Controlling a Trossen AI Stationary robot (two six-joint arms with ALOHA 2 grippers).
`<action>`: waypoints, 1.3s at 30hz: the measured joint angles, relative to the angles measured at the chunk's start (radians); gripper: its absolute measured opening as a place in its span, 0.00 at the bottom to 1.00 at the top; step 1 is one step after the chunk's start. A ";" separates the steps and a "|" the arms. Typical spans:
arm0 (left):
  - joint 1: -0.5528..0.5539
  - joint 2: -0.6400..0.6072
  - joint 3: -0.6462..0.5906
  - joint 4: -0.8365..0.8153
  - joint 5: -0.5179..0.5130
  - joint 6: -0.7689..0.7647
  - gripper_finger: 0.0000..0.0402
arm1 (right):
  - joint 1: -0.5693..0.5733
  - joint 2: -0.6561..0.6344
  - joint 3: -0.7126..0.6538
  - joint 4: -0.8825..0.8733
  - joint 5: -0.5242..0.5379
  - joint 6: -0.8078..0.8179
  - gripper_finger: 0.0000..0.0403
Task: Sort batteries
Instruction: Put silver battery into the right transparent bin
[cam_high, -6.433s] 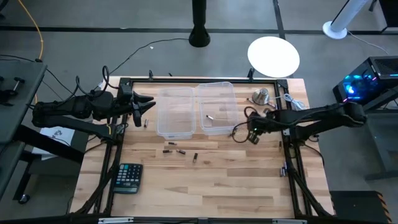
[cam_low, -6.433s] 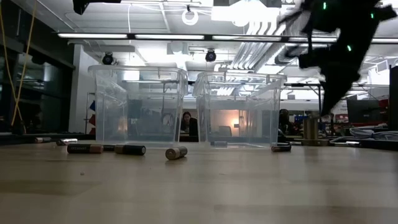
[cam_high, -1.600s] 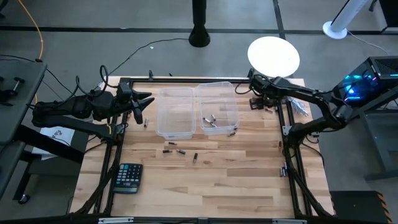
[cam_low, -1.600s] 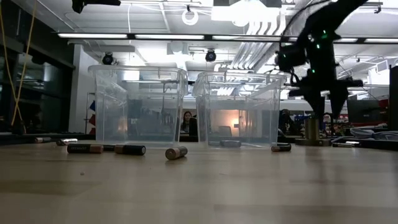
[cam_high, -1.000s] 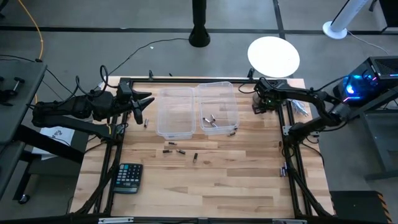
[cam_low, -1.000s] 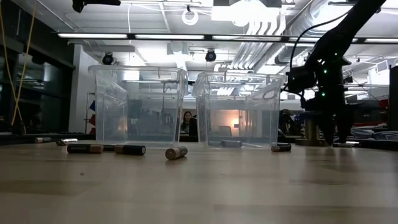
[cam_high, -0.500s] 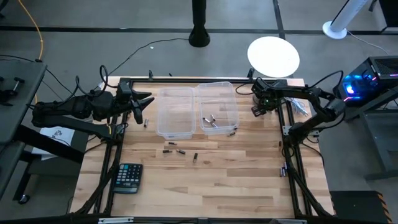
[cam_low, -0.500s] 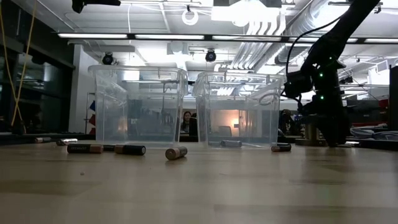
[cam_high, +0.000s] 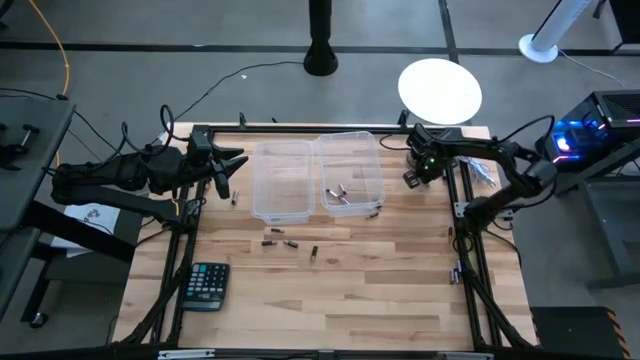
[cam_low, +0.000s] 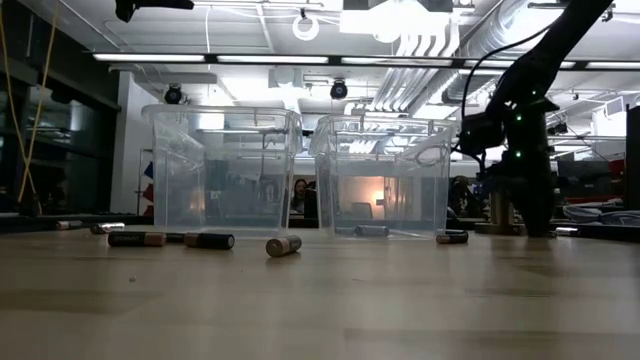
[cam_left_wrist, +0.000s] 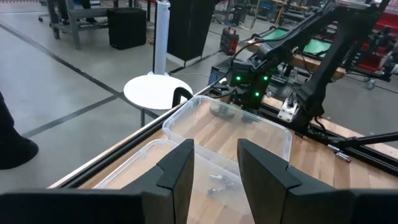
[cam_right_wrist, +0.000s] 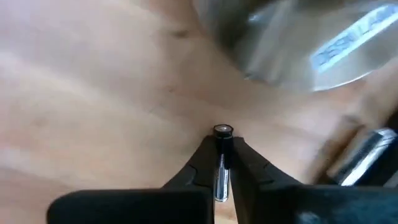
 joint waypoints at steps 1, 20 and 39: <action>0.000 0.000 0.000 0.000 0.000 0.000 0.29 | 0.009 -0.020 0.006 -0.024 -0.036 -0.001 0.03; 0.000 0.000 0.000 0.000 0.002 0.000 0.29 | 0.320 -0.446 0.198 0.513 -0.232 0.310 0.05; 0.000 0.000 0.000 -0.001 -0.021 0.002 0.29 | 0.392 -0.271 0.493 -0.291 0.434 0.413 0.48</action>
